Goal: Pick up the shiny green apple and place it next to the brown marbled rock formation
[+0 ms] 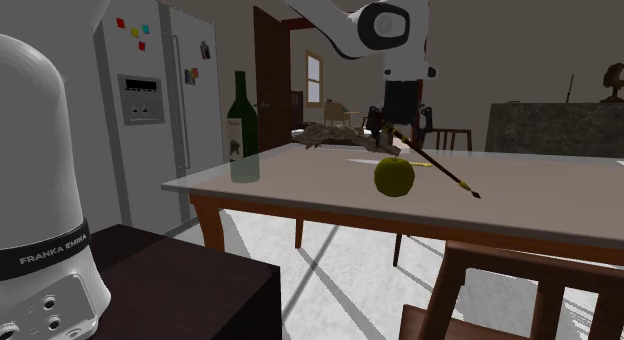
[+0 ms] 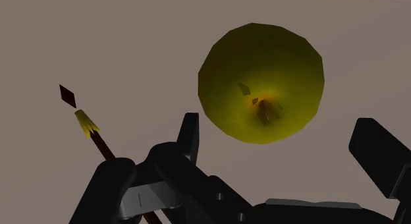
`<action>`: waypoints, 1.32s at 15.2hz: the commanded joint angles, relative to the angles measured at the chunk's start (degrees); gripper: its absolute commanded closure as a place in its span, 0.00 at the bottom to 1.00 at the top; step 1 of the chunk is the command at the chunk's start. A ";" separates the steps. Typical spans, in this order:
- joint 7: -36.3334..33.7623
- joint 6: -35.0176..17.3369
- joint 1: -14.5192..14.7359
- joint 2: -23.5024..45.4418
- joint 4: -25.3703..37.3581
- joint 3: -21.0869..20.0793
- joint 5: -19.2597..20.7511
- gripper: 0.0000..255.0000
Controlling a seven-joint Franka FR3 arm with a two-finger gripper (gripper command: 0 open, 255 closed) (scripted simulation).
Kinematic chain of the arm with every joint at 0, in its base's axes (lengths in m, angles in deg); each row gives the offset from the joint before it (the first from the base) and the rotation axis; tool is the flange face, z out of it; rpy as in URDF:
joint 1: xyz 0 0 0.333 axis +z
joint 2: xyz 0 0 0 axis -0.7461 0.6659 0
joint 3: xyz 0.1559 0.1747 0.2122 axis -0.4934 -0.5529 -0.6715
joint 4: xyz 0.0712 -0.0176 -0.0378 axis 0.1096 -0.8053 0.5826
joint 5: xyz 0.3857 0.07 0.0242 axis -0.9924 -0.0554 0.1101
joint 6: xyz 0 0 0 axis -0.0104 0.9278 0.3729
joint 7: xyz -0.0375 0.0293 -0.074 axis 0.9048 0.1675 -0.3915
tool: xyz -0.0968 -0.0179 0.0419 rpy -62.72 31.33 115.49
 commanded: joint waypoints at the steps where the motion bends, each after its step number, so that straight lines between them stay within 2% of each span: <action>1: 0.11 -0.80 -0.04 0.56 -0.26 -0.17 -0.28 0.00; 8: 0.12 -0.79 -0.04 0.56 -0.24 -0.17 -0.28 0.00; 9: 0.12 -0.79 -0.04 0.56 -0.24 -0.17 -0.28 1.00; 20: -0.18 0.41 0.04 -0.05 0.41 0.02 0.09 1.00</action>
